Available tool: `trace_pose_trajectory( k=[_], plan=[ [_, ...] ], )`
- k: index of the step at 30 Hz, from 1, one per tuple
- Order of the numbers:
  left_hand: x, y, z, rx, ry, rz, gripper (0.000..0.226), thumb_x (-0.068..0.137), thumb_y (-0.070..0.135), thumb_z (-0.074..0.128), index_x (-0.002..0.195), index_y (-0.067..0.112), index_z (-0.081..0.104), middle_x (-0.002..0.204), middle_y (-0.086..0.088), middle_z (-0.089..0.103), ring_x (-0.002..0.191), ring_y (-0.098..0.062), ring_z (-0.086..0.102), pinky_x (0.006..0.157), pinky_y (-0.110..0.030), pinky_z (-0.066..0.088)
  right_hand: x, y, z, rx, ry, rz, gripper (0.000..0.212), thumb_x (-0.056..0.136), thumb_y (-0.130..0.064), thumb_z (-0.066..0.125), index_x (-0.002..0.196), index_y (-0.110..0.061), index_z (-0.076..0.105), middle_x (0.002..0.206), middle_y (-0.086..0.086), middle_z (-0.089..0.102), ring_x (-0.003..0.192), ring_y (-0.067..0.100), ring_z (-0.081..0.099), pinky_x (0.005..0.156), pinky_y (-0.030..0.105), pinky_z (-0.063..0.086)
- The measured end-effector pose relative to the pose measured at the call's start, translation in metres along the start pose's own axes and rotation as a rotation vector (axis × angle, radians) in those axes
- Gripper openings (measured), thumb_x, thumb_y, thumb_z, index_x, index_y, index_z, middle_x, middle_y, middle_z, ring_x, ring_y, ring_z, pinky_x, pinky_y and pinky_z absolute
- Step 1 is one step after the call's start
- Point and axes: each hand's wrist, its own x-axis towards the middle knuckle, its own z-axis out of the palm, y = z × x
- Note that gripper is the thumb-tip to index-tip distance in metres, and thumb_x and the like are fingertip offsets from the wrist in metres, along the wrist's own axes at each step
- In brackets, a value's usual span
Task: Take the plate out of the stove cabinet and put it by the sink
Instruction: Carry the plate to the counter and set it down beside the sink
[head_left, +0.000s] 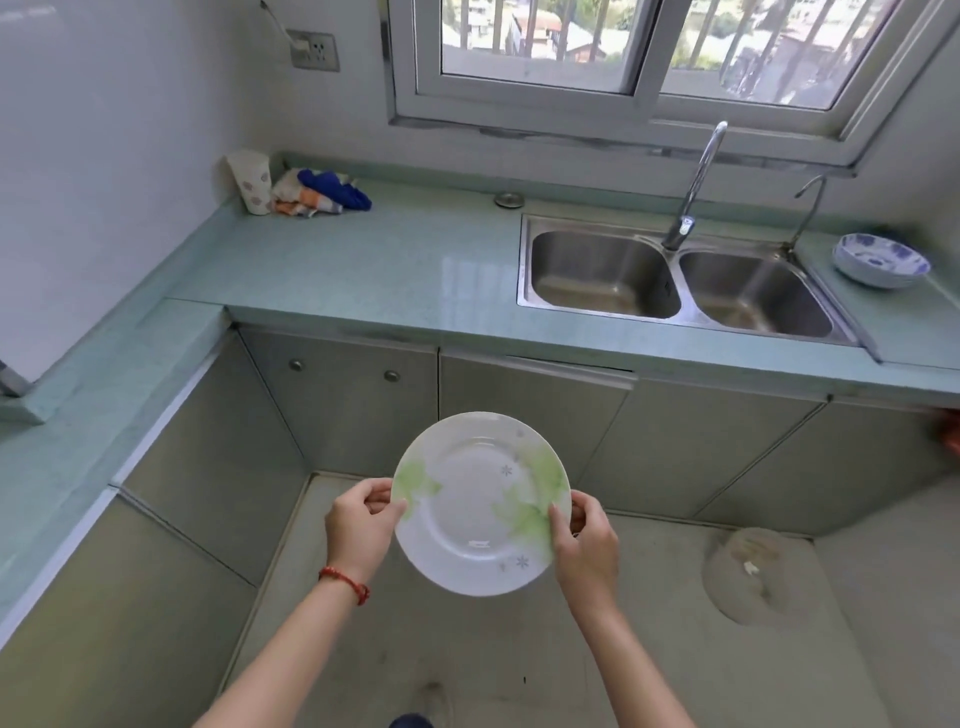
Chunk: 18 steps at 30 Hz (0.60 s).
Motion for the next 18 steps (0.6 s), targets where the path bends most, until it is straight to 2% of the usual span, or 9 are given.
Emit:
trace_pose_trajectory(
  k=[6,9,12,15,18],
  plan=[
    [0.065,0.020,0.014,0.014,-0.027,0.008,0.019,0.070,-0.003,0.068,0.078,0.013,0.065,0.070,0.001,0.064,0.070,-0.019,0.061,0.073,-0.031,0.049,0.057,-0.020,0.026,0.000,0.008,-0.014,0.014,0.085,-0.018,0.059,0.086,-0.032,0.055,0.084,-0.006,0.064,0.079,0.013,0.059,0.062,0.017,0.040],
    [0.091,0.028,0.021,0.021,-0.007,0.005,0.018,0.070,-0.003,0.068,0.080,0.011,0.066,0.070,-0.001,0.065,0.069,-0.021,0.061,0.070,-0.028,0.049,0.080,-0.028,0.038,0.003,0.012,-0.002,0.009,0.085,-0.016,0.060,0.092,-0.022,0.059,0.086,-0.002,0.064,0.080,0.017,0.058,0.067,0.025,0.043],
    [0.114,0.035,0.030,0.024,0.006,0.004,0.016,0.071,-0.003,0.068,0.082,0.009,0.067,0.072,-0.004,0.066,0.070,-0.022,0.062,0.068,-0.027,0.050,0.106,-0.035,0.048,0.001,0.007,0.013,0.014,0.084,-0.016,0.060,0.098,-0.014,0.060,0.087,0.000,0.065,0.081,0.019,0.059,0.072,0.030,0.044],
    [0.136,0.042,0.042,0.035,0.023,0.001,0.016,0.072,-0.002,0.068,0.083,0.009,0.067,0.072,-0.002,0.066,0.069,-0.019,0.061,0.061,-0.017,0.049,0.135,-0.038,0.056,-0.004,0.001,0.012,0.015,0.084,-0.015,0.060,0.099,-0.013,0.060,0.087,-0.001,0.064,0.081,0.016,0.058,0.073,0.029,0.043],
    [0.158,0.051,0.057,0.045,0.050,-0.010,0.015,0.071,-0.002,0.068,0.083,0.008,0.067,0.072,-0.003,0.066,0.067,-0.016,0.061,0.065,-0.023,0.047,0.167,-0.040,0.062,-0.012,-0.026,0.009,0.014,0.085,-0.016,0.060,0.099,-0.014,0.060,0.087,-0.001,0.064,0.082,0.017,0.058,0.075,0.032,0.047]
  ],
)
